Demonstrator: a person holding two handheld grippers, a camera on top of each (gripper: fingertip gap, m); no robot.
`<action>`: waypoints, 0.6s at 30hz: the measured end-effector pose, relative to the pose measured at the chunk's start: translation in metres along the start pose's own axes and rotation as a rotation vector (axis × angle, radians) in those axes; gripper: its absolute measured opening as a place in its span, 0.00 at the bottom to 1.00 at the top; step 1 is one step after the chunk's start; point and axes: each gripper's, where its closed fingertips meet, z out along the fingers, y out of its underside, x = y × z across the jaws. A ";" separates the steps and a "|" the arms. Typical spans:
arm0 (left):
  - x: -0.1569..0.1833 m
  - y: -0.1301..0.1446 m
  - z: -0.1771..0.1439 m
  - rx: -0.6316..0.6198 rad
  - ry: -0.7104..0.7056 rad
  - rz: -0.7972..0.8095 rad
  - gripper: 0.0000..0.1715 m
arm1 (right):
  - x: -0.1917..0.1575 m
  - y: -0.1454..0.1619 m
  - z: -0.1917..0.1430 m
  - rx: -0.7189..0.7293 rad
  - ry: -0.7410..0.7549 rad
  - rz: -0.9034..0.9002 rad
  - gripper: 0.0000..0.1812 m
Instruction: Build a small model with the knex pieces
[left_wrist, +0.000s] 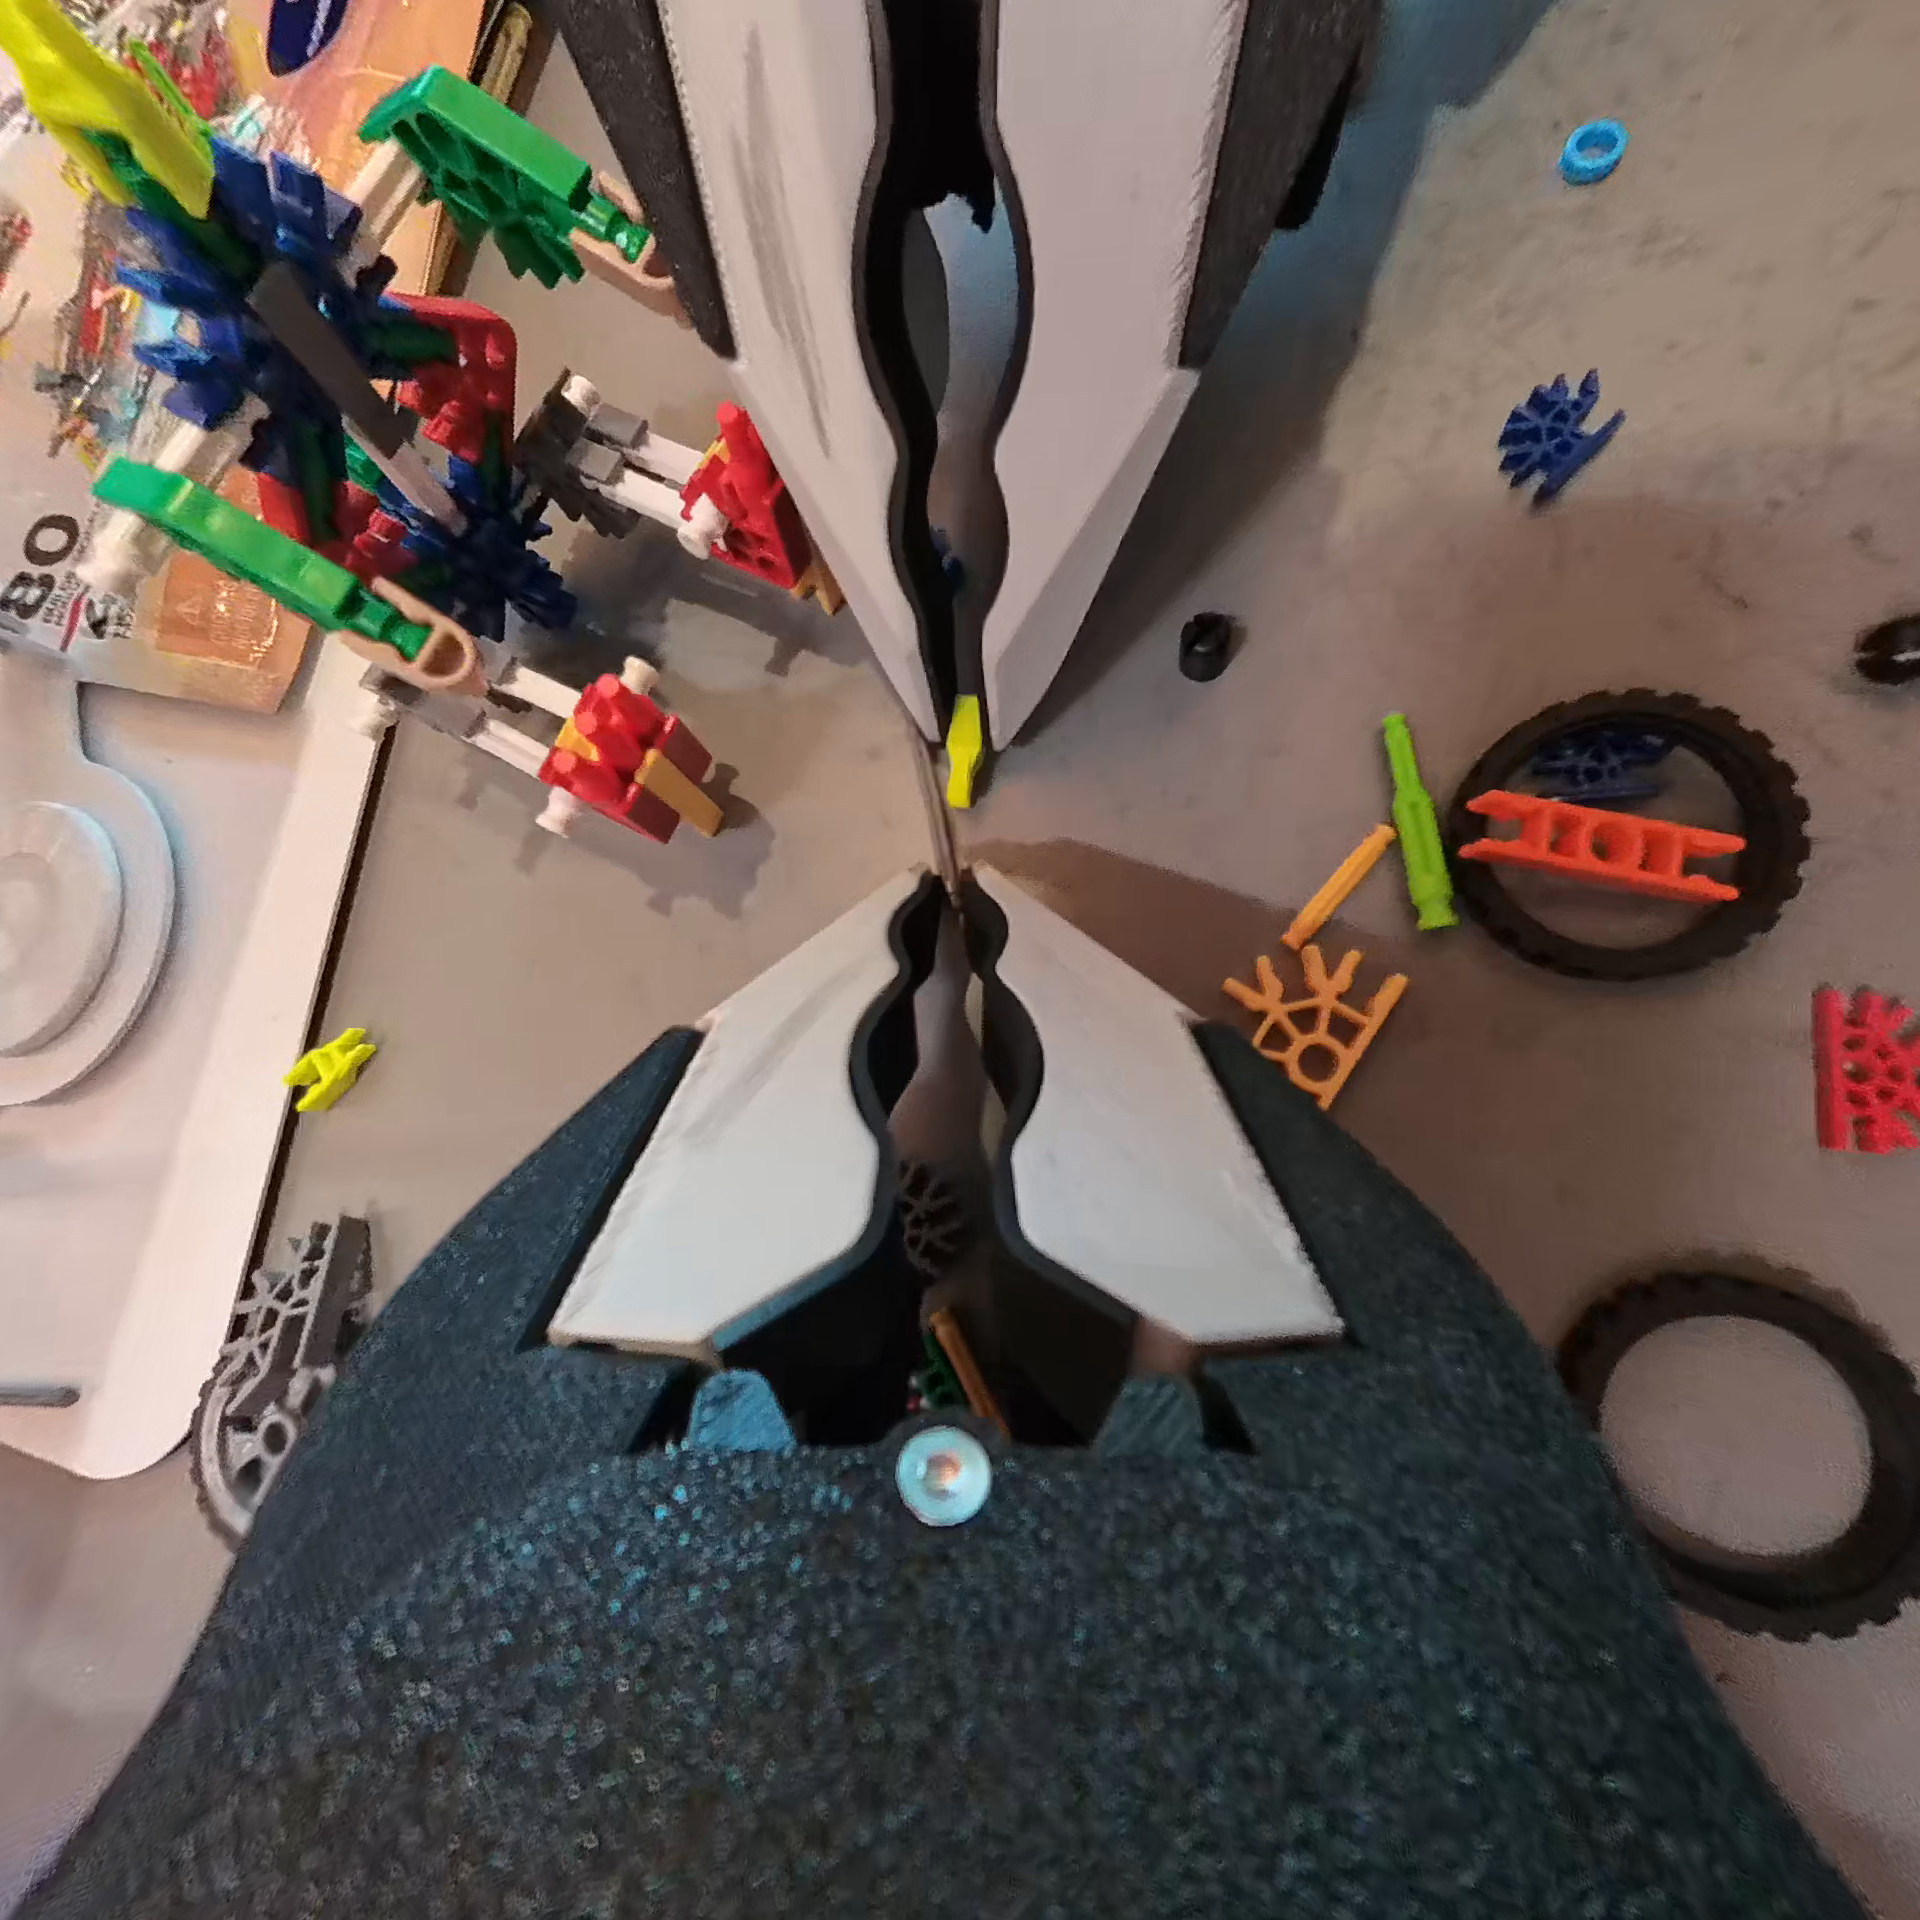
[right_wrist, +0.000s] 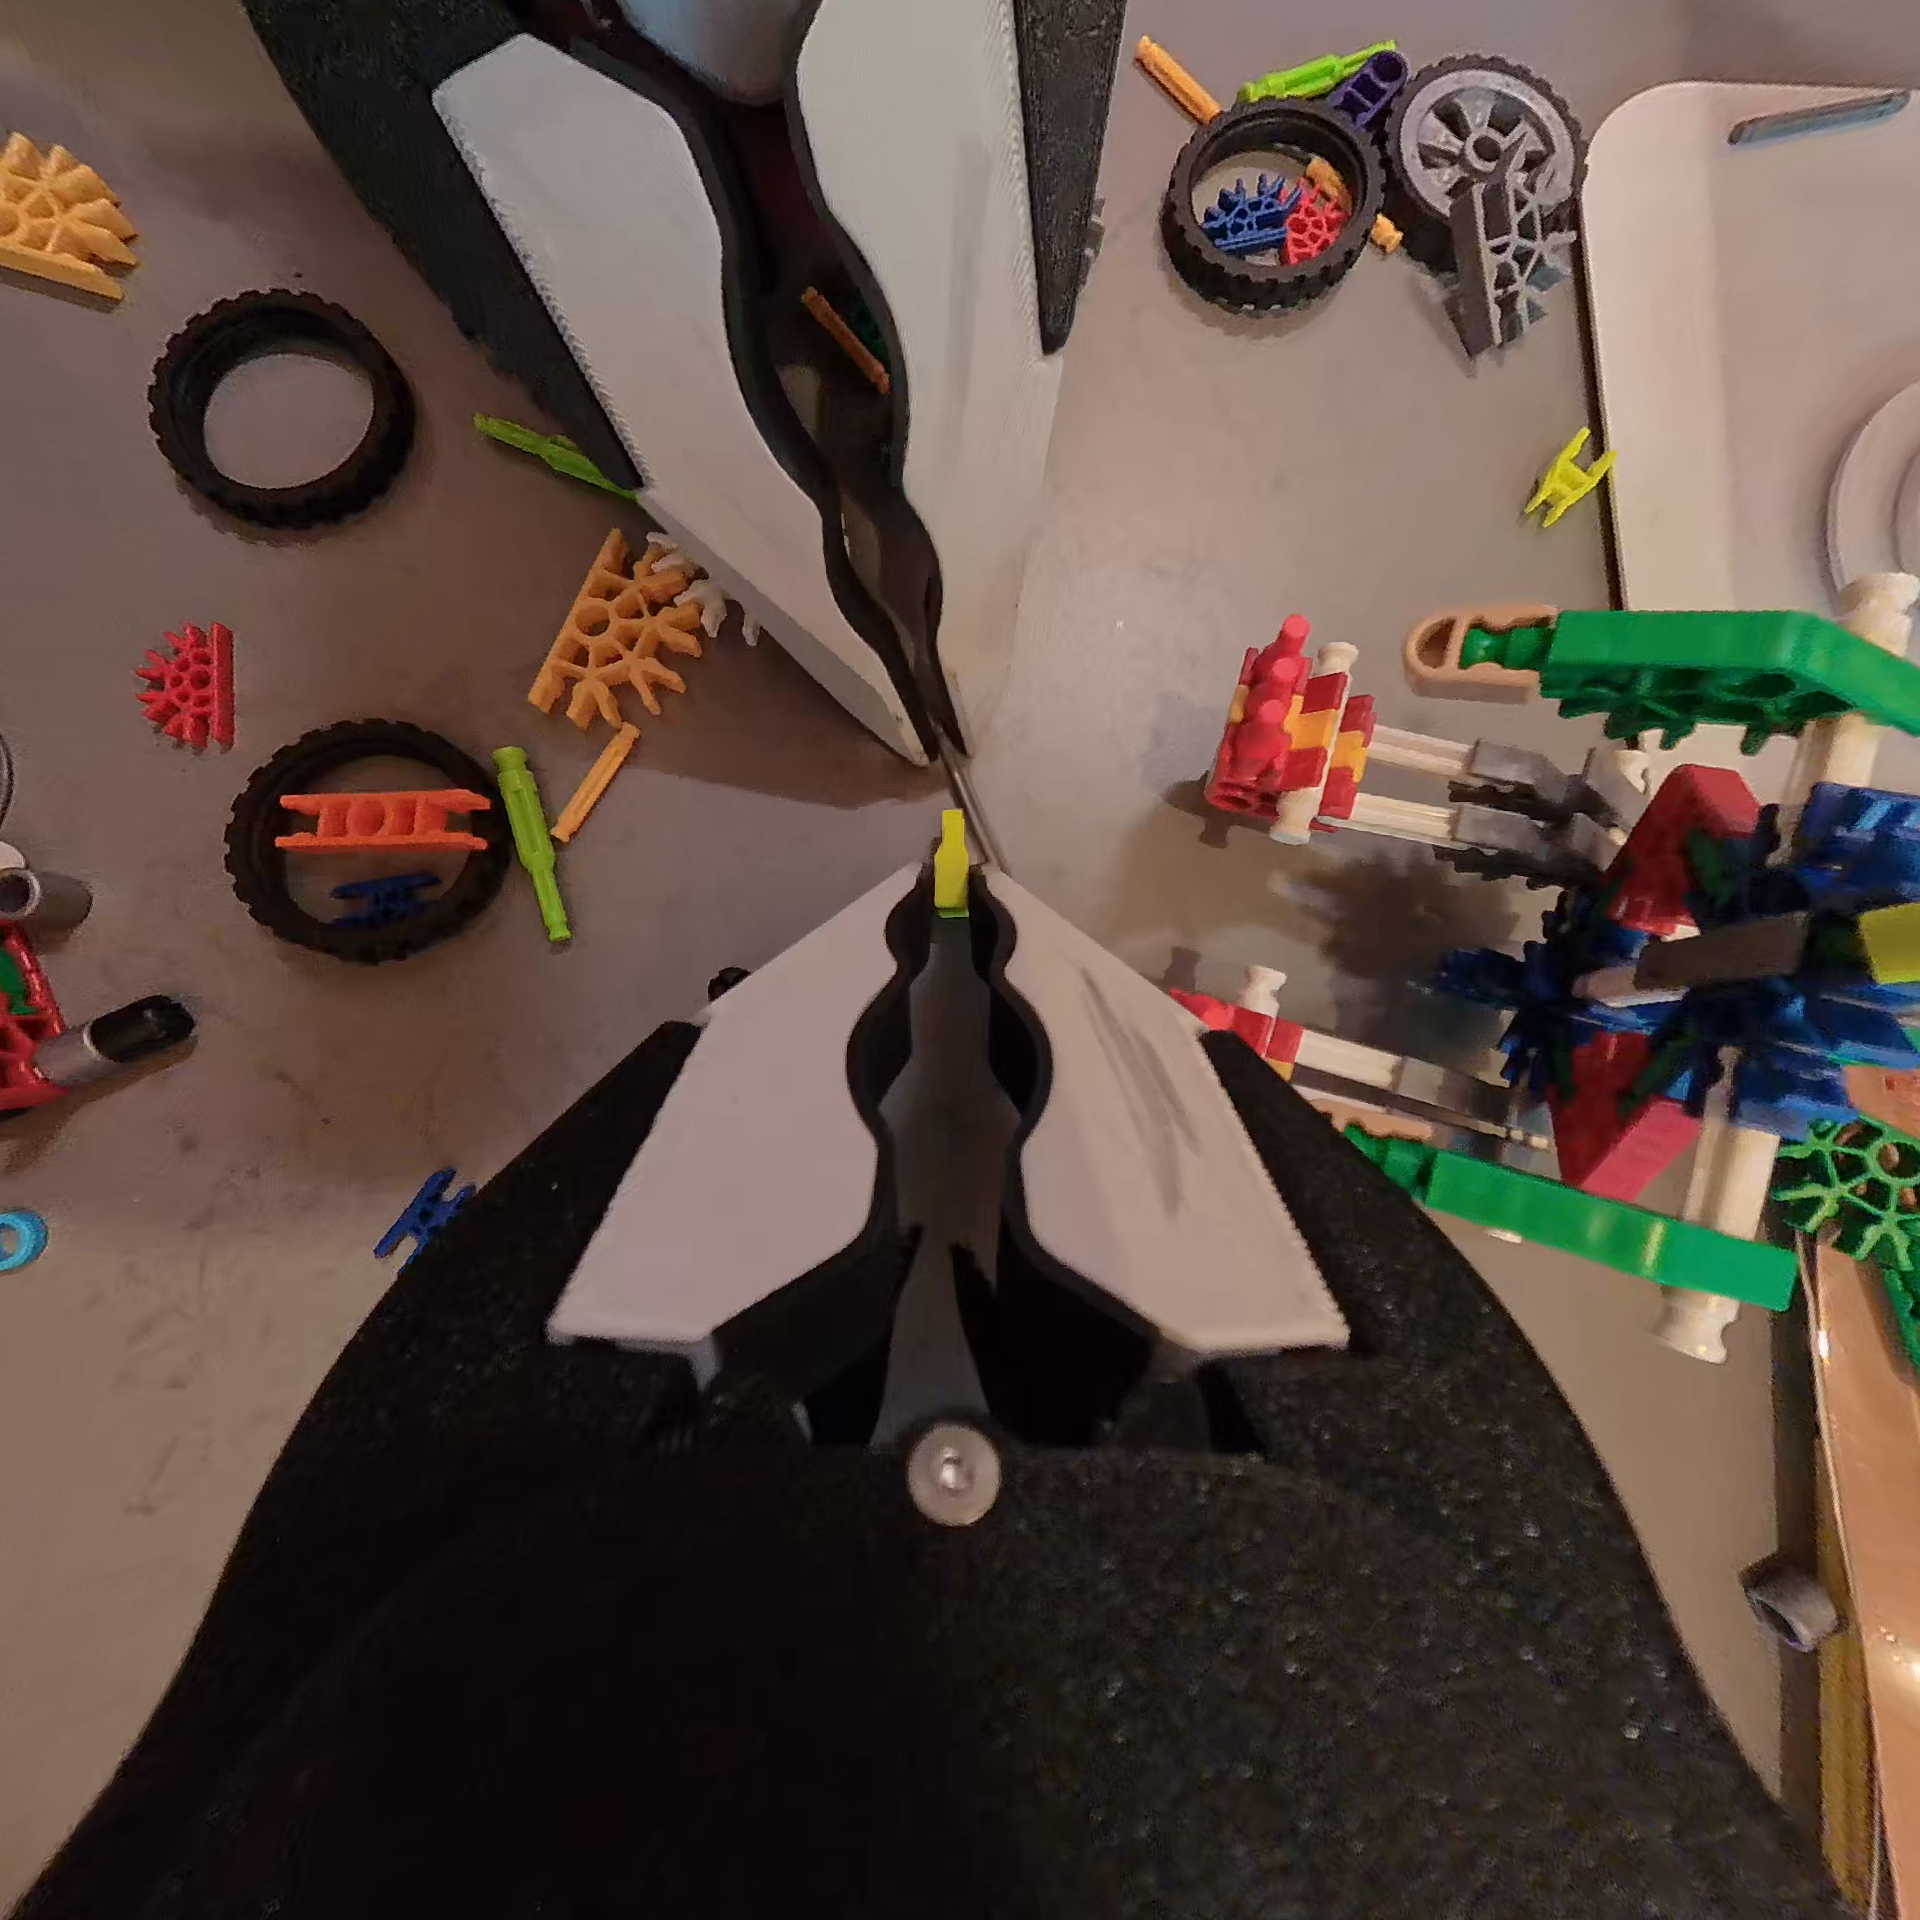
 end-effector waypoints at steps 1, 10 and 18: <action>0.000 -0.001 0.001 -0.001 -0.002 -0.005 0.01 | 0.000 0.000 0.000 -0.001 0.001 0.004 0.03; -0.003 0.001 -0.001 -0.033 -0.066 -0.035 0.00 | 0.001 -0.001 0.000 -0.017 0.021 0.030 0.03; 0.002 0.001 -0.003 -0.032 -0.077 -0.105 0.00 | 0.002 -0.003 0.004 -0.003 0.031 0.075 0.03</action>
